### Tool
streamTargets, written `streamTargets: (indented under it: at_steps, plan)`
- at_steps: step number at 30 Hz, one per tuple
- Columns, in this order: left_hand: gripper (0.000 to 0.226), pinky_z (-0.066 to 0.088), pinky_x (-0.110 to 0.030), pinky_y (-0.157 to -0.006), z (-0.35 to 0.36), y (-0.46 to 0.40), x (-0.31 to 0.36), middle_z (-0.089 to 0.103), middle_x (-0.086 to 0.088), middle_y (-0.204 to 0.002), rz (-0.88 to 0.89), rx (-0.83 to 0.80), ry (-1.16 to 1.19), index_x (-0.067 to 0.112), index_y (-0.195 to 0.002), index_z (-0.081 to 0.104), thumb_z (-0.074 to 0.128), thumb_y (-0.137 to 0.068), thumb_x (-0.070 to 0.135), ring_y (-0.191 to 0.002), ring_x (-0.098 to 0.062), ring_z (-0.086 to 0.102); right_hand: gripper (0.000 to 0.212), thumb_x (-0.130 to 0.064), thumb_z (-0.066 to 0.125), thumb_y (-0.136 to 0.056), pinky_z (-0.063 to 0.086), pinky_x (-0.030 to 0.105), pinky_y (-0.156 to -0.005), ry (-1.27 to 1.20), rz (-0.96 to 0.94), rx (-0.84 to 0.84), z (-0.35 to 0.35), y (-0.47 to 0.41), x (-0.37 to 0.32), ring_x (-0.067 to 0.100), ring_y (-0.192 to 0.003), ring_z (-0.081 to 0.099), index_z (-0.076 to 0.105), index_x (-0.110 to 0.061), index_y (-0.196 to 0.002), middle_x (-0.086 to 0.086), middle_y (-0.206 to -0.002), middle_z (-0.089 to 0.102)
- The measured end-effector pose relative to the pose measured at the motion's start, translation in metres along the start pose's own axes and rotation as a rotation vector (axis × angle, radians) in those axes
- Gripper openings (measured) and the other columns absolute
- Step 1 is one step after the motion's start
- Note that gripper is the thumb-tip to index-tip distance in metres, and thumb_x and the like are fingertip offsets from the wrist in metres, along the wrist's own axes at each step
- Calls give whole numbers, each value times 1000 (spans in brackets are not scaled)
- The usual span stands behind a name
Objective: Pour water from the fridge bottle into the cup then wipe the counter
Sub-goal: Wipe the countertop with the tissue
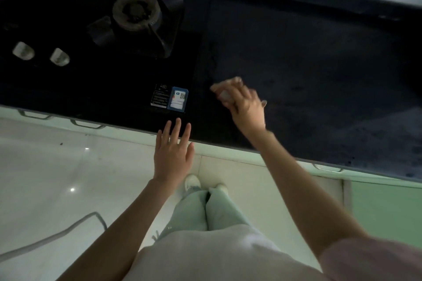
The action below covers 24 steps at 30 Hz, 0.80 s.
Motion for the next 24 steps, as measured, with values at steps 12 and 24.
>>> streamTargets:
  at_steps: [12, 24]
  plan:
    - [54, 30, -55, -113, -1, 0, -2, 39, -15, -150, -16, -31, 50, 14, -143, 44, 28, -98, 39, -141, -36, 32, 43, -25, 60, -90, 52, 48, -75, 23, 309, 78, -60, 32, 127, 41, -106, 52, 52, -24, -132, 11, -133, 53]
    - [55, 43, -55, -102, -12, -7, -3, 52, -21, -138, 69, -45, -24, 8, -133, 57, 32, -94, 38, -126, -43, 47, 41, -15, 66, -85, 48, 37, -72, -12, 136, 158, -1, 110, -29, 28, -95, 56, 60, -18, -125, 3, -119, 63]
Point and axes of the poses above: each hand's wrist, its own y-axis away from the middle knuckle, its own z-axis out of the palm, x = y × z, the point moved 8 cm from there along -y, towards the middle knuckle
